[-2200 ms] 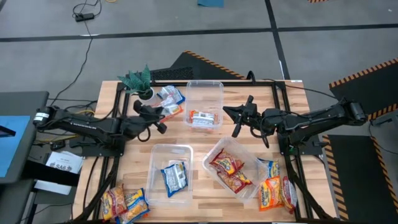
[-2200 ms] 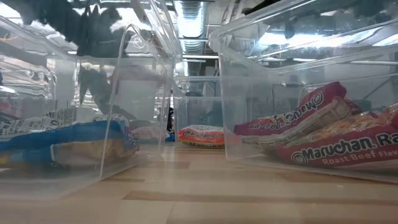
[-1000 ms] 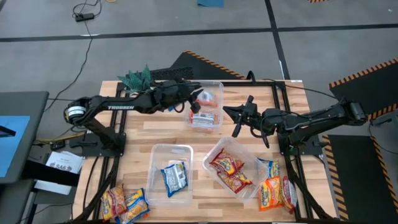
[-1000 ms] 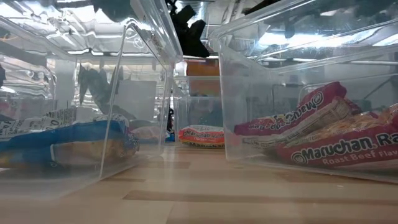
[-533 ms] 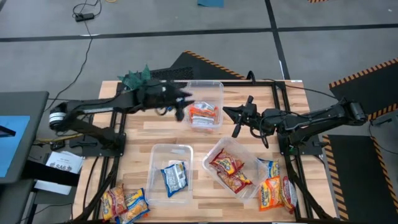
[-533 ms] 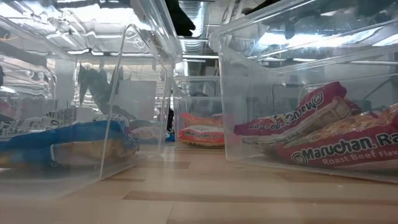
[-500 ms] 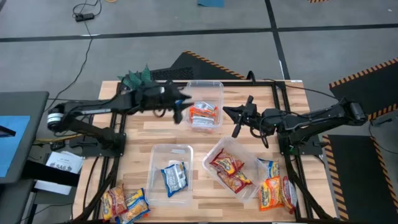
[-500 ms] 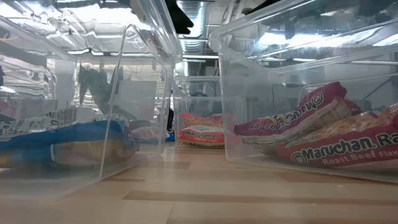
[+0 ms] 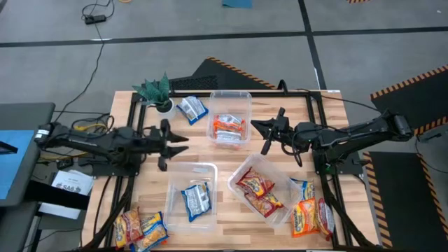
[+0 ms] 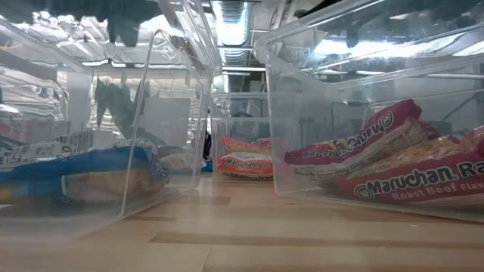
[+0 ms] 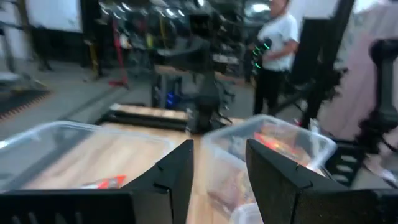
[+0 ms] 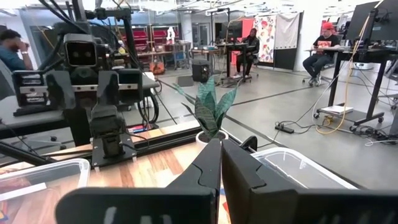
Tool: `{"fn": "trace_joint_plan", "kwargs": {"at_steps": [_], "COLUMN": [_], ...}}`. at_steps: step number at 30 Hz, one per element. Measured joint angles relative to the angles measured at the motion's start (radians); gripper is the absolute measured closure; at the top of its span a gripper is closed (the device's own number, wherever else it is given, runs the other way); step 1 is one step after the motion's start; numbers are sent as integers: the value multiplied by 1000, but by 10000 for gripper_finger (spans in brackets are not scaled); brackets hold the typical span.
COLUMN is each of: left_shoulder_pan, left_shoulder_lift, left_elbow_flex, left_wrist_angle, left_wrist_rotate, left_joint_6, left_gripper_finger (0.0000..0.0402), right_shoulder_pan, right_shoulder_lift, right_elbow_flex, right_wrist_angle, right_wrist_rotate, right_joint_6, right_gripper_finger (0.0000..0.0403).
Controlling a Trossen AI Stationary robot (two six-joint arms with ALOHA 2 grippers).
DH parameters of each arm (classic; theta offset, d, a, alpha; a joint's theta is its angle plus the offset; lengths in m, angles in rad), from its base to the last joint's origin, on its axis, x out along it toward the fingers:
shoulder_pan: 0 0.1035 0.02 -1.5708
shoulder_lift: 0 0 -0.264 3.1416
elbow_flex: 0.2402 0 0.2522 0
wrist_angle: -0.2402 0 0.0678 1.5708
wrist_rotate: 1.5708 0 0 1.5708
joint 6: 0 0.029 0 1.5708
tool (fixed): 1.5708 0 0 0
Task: Sort Maruchan noodles
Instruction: Put the blue noodle pack into the bottom left transparent bin
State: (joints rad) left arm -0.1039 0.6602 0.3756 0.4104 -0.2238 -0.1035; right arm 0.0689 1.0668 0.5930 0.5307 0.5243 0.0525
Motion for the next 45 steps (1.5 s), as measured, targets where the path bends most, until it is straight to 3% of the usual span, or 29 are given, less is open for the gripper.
{"fn": "trace_joint_plan", "kwargs": {"at_steps": [5,12,21,29,32,39,45], "left_shoulder_pan": [-8,-7,-7,87,188,455,534], "left_shoulder_lift": [-94,-97,-2,186,278,463,637], "left_elbow_flex": [-23,-24,-24,-24,-23,95,181], "left_wrist_angle": [-55,-76,-55,8,6,-99,-112], "left_wrist_rotate": [-106,-109,-238,-481,-438,-160,-133], "left_joint_6": [13,13,13,-98,-170,-261,-250], "left_gripper_finger": [267,267,267,267,267,267,271], "right_shoulder_pan": [0,0,0,-13,-15,-20,-20], "right_shoulder_lift": [0,0,0,0,0,1,1], "right_elbow_flex": [0,0,0,0,0,0,0], "right_wrist_angle": [1,1,0,0,1,0,-2], "right_wrist_rotate": [0,0,0,0,0,0,0], "right_joint_6": [0,0,0,3,17,26,26], "right_gripper_finger": [365,365,365,365,365,365,365]}}
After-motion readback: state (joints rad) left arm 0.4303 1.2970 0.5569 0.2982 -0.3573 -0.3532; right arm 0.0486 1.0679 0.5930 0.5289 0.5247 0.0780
